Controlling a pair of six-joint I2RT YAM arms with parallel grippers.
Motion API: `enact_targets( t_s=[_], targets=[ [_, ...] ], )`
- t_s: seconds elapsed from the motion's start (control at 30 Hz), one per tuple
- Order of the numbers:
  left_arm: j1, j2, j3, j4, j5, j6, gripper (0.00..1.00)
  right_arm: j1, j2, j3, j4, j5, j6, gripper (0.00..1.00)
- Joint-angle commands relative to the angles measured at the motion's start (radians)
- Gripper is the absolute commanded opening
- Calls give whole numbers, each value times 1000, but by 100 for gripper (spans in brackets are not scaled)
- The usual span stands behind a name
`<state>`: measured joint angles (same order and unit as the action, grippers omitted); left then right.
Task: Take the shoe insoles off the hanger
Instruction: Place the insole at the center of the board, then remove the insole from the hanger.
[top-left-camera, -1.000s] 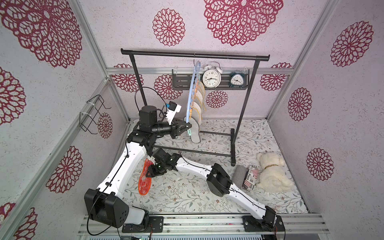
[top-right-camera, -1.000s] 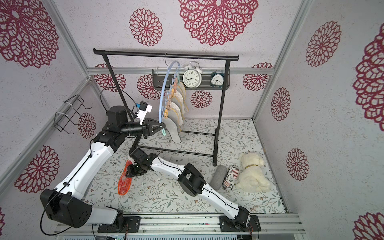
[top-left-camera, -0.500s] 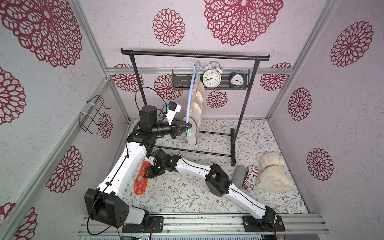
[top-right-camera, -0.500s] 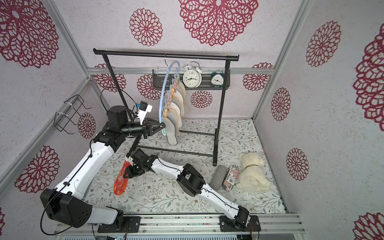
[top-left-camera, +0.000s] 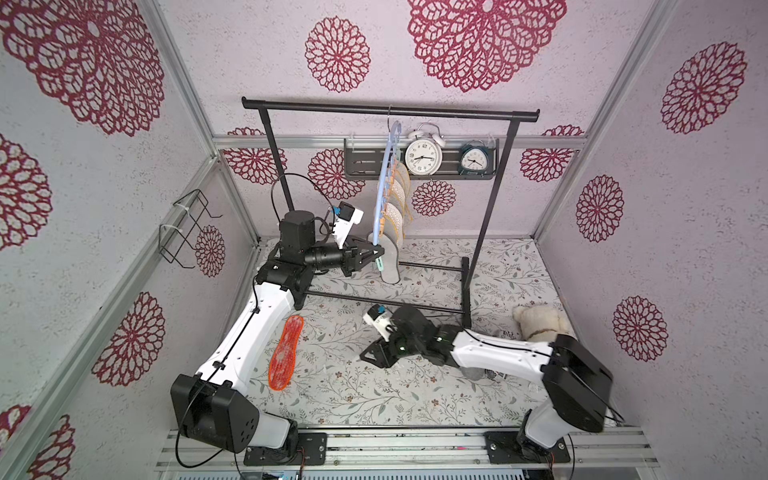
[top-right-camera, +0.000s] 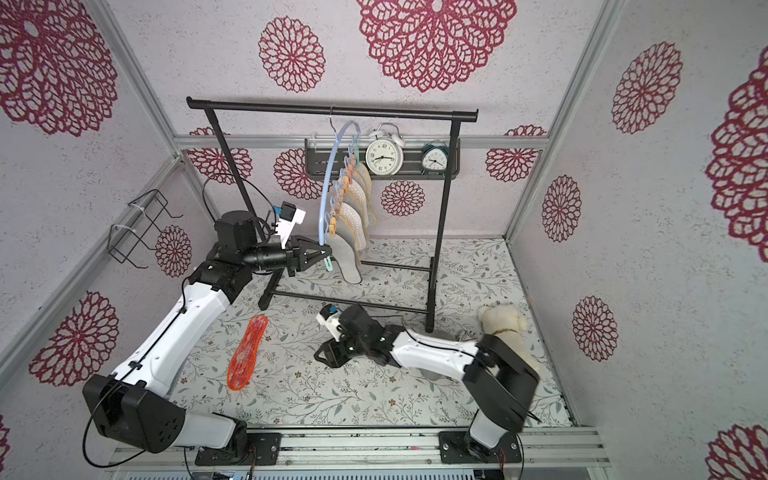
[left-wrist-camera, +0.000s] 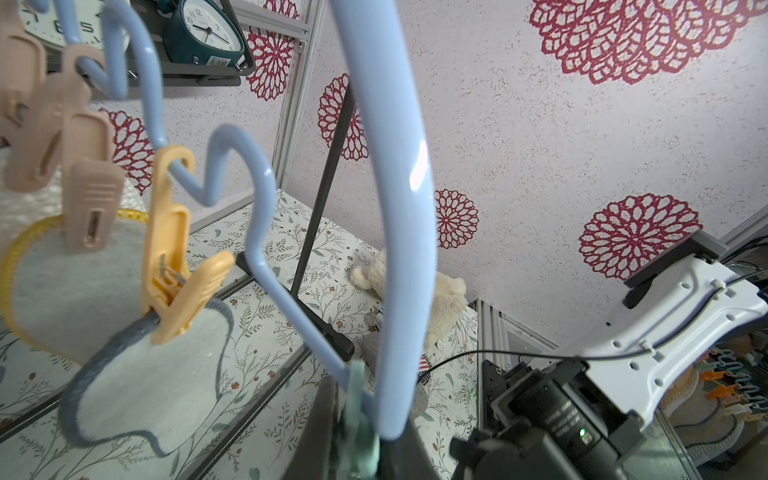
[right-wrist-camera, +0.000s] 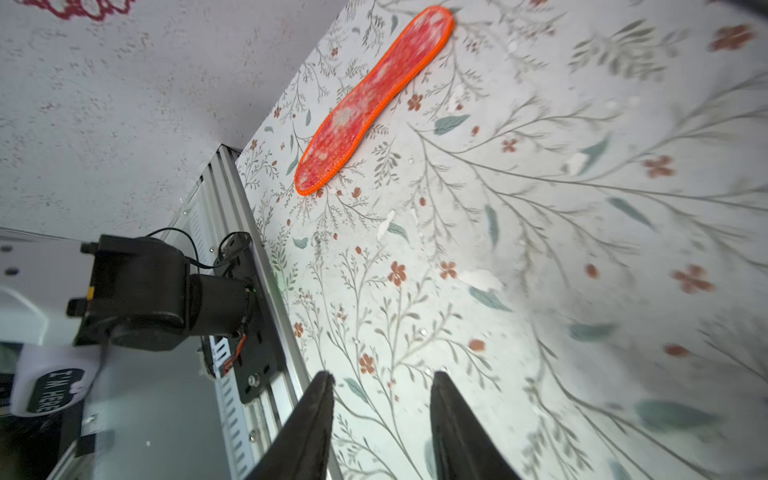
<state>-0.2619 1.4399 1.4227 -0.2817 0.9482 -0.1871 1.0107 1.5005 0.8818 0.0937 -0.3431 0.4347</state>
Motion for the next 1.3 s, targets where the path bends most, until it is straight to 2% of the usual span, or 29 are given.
enact_targets(
  t_s=[0.0, 0.13, 0.27, 0.47, 0.53, 0.57, 0.63, 0.7, 0.73, 0.9, 1.0, 1.13, 1.27],
  targets=[
    [-2, 11, 1, -25, -16, 15, 0, -3, -168, -173, 126, 81, -68, 42],
    [-2, 27, 21, -76, -35, 57, 0, -24, -408, -347, 161, 141, -137, 43],
    [2, 45, 40, -94, -52, 81, 0, -25, -711, -504, 127, 225, -265, 45],
    [2, 70, 41, -96, -52, 81, 0, -20, -1295, -689, -150, 466, -166, 44],
    [3, 70, 36, -94, -62, 81, 0, -6, -1473, -749, -132, 561, -139, 43],
    [3, 72, 37, -94, -67, 81, 0, -6, -1493, -757, -137, 613, -132, 43],
    [3, 78, 40, -94, -75, 79, 0, -9, -1427, -738, -156, 657, -134, 43],
    [3, 82, 40, -98, -85, 78, 2, -9, -1389, -754, -106, 575, -177, 43],
    [3, 83, 39, -102, -90, 78, 8, -8, -1375, -760, -97, 548, -182, 43],
    [2, 41, -1, -132, -160, 106, 63, -9, -1365, -768, -91, 536, -193, 46],
    [3, -21, -67, -160, -209, 140, 87, -9, -1381, -779, -89, 542, -189, 47],
    [3, -138, -198, -240, -312, 165, 91, -9, -1376, -785, -80, 549, -188, 48],
    [3, -337, -427, -251, -555, 108, 91, -10, -1338, -791, -54, 532, -189, 49]
  ],
)
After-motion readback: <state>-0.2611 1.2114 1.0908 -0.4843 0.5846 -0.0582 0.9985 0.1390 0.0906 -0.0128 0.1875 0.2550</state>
